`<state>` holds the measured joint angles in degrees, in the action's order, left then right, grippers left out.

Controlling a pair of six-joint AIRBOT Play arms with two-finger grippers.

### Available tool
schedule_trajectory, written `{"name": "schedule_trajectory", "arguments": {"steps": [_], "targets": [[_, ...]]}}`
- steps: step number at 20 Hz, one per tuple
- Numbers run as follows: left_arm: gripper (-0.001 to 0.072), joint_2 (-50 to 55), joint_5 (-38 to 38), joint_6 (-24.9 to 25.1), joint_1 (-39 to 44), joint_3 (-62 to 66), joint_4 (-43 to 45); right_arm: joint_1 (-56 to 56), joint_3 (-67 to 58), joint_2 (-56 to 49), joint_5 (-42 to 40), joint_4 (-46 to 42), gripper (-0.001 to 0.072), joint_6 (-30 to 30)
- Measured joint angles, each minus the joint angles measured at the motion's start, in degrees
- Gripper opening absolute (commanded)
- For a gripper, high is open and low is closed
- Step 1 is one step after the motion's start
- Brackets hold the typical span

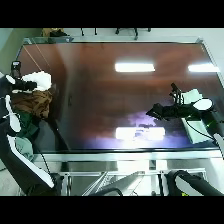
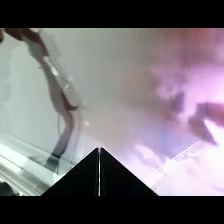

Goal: Fold the shirts.

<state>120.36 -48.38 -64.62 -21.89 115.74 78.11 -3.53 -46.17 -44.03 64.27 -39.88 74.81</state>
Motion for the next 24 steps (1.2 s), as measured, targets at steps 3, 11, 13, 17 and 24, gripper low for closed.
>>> {"name": "schedule_trajectory", "arguments": {"steps": [3, 11, 13, 17, 24], "targets": [[0.0018, -10.01, 3.37, -0.55, 2.38, 0.31, -8.74, 0.0, 0.0, 0.0, 0.0, 0.0, 0.002, 0.0], [0.0019, -30.27, -8.72, -2.03, 14.53, 0.26, -27.47, 0.0, 0.0, -0.02, -0.07, 0.0, 0.0019, 0.0], [0.0018, -31.61, -16.72, -4.17, 19.54, -1.4, -28.3, 0.0, 0.0, -0.04, 0.09, 0.02, 0.002, -0.02], [0.0018, -32.76, -22.21, -7.02, 31.47, -11.69, -29.46, 0.0, 0.0, -0.04, 1.33, 0.0, 0.002, 0.0], [0.0691, -33.22, -10.47, -11.41, 44.87, -32.02, -27.85, -1.25, -0.74, 0.0, 4.13, 0.0, 0.0469, 0.0]]}}
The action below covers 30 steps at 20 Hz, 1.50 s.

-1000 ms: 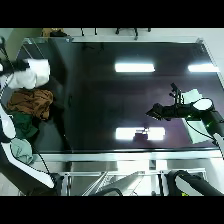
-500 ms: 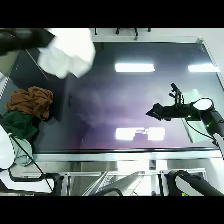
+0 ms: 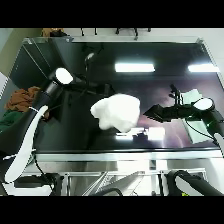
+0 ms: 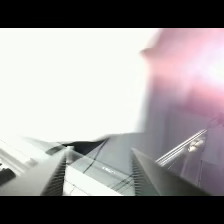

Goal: Fold the shirts.

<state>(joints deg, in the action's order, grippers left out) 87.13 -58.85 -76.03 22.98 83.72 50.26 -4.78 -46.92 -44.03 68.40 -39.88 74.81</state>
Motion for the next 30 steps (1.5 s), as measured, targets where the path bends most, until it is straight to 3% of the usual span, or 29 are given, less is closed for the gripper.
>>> {"name": "schedule_trajectory", "arguments": {"steps": [5, 9, 15, 20, 21, 23, 24, 26, 27, 30], "targets": [[0.069, -2.95, -11.34, -6.58, -6.27, -0.15, 4.0, -6.56, -1.84, 0.0, 4.2, -0.04, 0.047, -1.79], [0.069, -10.56, -15.17, -9.55, -9.4, -14.29, 8.31, -10.23, 0.55, -0.68, 5.18, -1.01, 0.0466, -3.08], [0.069, -17.2, 1.92, -8.41, -3.41, -40.46, 1.64, -8.72, 14.23, -0.76, 3.15, -2.19, 0.0464, -5.66], [0.0688, -12.11, 14.64, -6.43, 2.64, -43.76, -3.67, 2.64, 19.34, -3.32, -8.31, -1.97, 0.0464, -7.17], [0.0661, -10.67, 15.5, -6.29, 3.45, -42.75, -4.31, 5.03, 19.63, -4.28, -10.71, -1.14, 0.0464, -7.39], [0.0444, -7.61, 16.17, -5.84, 4.61, -39.89, -4.66, 9.2, 19.52, -6.25, -14.4, 2.89, 0.0462, -9.18], [0.0352, -6.29, 15.98, -5.51, 4.96, -38.21, -4.66, 10.8, 19.12, -7.26, -16.2, 4.66, 0.0404, -10.6], [0.0025, -4.55, 15.02, -4.87, 5.33, -35.01, -4.92, 12.81, 17.77, -9.18, -19.89, 6.97, 0.0091, -13.22], [0.0019, -4.02, 14.03, -4.42, 5.42, -33.79, -4.92, 13.42, 16.98, -9.92, -21.18, 6.97, 0.002, -14.19], [0.0018, -4.37, 10.93, -3.85, 4.22, -30.29, -5.11, 14.19, 13.42, -10.69, -20.35, 8.87, 0.0018, -16.15]]}}
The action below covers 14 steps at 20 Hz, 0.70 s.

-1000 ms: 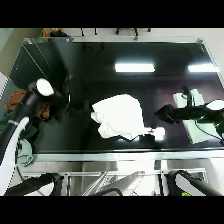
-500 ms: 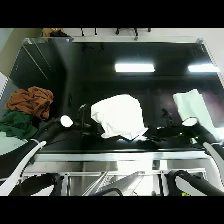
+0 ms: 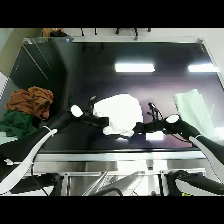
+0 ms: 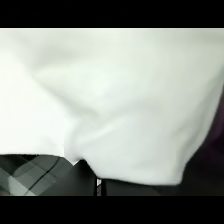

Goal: Fold the shirts.

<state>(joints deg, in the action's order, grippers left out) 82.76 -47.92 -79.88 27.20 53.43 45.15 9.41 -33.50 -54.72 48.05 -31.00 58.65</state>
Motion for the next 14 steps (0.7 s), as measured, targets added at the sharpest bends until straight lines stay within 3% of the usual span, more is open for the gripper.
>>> {"name": "schedule_trajectory", "arguments": {"steps": [5, 9, 14], "targets": [[0.0018, -9.07, -7.8, -0.9, -7.06, 9.57, -0.07, -6.56, -14.21, 5.68, 11.56, -6.19, 0.0017, 1.77], [0.0018, -21.05, -10.43, -3.3, -12.63, 21.73, -3.19, -14.64, -33.22, 13.73, 20.46, -4.46, 0.0017, 1.51], [0.0018, -35.01, -10.45, -4.2, -18.73, 37.75, -5.4, -18.99, -57.99, 19.71, 22.43, -2.4, 0.0017, -1.36]]}}
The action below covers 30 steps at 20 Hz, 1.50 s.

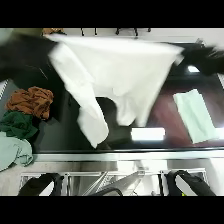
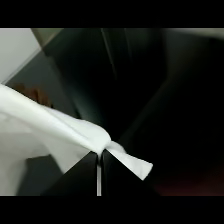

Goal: Fold the shirts.

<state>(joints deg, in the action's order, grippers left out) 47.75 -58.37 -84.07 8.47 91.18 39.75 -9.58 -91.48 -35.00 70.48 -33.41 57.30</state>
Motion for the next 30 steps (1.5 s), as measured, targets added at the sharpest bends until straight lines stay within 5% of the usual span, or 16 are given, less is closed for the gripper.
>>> {"name": "schedule_trajectory", "arguments": {"steps": [8, 17, 18, 19, 20, 23, 25, 30], "targets": [[0.0018, -6.36, -4.72, -0.37, -11.52, 6.08, 4.98, -1.01, -16.06, -4.76, -4.04, 2.67, 0.0017, -6.45], [0.0023, 21.46, -1.95, 7.17, -9.31, -13.62, 7.56, 7.04, -16.0, -44.15, -2.25, 5.22, 0.0025, -8.2], [0.0205, 26.12, -0.66, 8.07, -9.46, -14.4, 7.17, 8.17, -15.91, -48.85, -3.58, 4.52, 0.0152, -7.63], [0.07, 31.04, 0.13, 8.72, -9.9, -14.4, 6.25, 9.01, -15.87, -53.07, -4.85, 4.31, 0.0337, -7.21], [0.0691, 35.98, 0.31, 9.35, -10.62, -13.4, 4.9, 9.49, -15.87, -56.3, -5.68, 4.35, 0.0389, -6.71], [0.069, 47.15, -3.28, 10.82, -13.44, -7.15, 0.31, 9.05, -15.82, -61.27, -6.54, 4.85, 0.0379, -4.96], [0.069, 51.82, -7.87, 11.32, -16.17, -1.53, -1.29, 6.71, -15.82, -60.76, -4.92, 4.96, 0.0264, -3.15], [0.0689, 55.15, -22.99, 11.74, -22.16, 3.19, -1.57, -1.57, -13.38, -54.21, 7.19, 3.91, 0.0248, 2.19]]}}
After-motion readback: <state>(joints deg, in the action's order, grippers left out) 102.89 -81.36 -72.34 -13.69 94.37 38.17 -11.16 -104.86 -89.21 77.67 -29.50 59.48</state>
